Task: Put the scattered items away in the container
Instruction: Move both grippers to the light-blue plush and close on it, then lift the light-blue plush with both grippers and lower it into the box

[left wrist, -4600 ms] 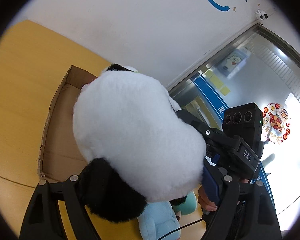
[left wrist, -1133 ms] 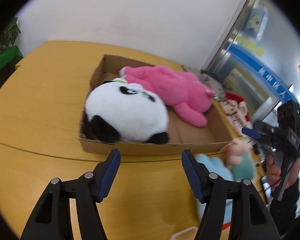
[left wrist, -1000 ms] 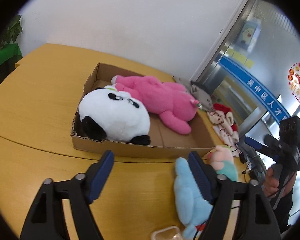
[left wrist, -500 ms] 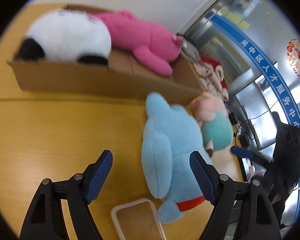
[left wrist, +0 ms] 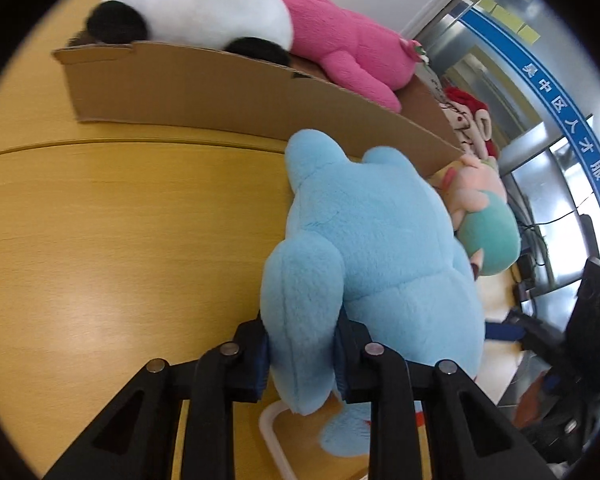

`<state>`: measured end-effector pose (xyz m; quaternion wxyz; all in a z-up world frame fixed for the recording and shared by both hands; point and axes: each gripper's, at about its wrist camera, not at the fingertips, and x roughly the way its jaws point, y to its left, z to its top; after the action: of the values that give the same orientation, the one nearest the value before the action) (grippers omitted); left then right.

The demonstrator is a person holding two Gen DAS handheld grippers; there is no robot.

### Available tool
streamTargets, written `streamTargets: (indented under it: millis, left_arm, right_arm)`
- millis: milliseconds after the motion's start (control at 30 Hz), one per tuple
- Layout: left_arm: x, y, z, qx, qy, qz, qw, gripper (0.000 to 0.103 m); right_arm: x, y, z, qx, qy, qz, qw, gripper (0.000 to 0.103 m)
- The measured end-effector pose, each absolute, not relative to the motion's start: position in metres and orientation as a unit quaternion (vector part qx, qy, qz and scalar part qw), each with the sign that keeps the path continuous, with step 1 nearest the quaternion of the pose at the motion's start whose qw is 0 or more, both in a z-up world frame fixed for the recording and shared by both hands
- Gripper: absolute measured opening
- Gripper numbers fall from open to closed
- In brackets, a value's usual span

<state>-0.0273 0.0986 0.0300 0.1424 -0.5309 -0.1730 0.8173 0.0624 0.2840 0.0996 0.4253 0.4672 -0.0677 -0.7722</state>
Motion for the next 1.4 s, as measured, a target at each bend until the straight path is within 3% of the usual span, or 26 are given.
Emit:
streamTargets:
  millis: [233, 400, 533, 567, 600, 667, 1033, 1400]
  left_arm:
    - [-0.031, 0.092, 0.028, -0.531, -0.159, 0.822, 0.13, 0.026]
    - [-0.036, 0.087, 0.022, -0.536, -0.178, 0.816, 0.121, 0.026]
    - [-0.034, 0.084, 0.018, -0.539, -0.181, 0.814, 0.116, 0.026]
    - [-0.033, 0.084, 0.018, -0.539, -0.178, 0.815, 0.113, 0.026]
    - [-0.032, 0.083, 0.018, -0.539, -0.177, 0.816, 0.111, 0.026]
    - [-0.031, 0.084, 0.019, -0.537, -0.177, 0.816, 0.116, 0.026]
    - [-0.027, 0.103, 0.068, -0.505, -0.126, 0.847, 0.113, 0.024]
    - [-0.038, 0.113, 0.199, -0.366, -0.086, 0.914, 0.15, 0.024]
  right_arm:
    - [0.018, 0.322, 0.106, 0.478, -0.109, -0.81, 0.32, 0.099]
    - [-0.01, 0.311, 0.089, 0.503, -0.119, -0.807, 0.287, 0.079]
    - [-0.017, 0.29, 0.057, 0.544, -0.114, -0.778, 0.293, 0.071]
    - [-0.017, 0.29, 0.055, 0.542, -0.126, -0.776, 0.298, 0.064]
    - [-0.016, 0.291, 0.056, 0.537, -0.135, -0.776, 0.303, 0.051]
    - [-0.014, 0.289, 0.061, 0.529, -0.133, -0.778, 0.312, 0.034]
    - [0.001, 0.291, 0.097, 0.488, -0.087, -0.82, 0.286, 0.027]
    - [0.005, 0.31, 0.232, 0.344, -0.059, -0.889, 0.298, 0.027]
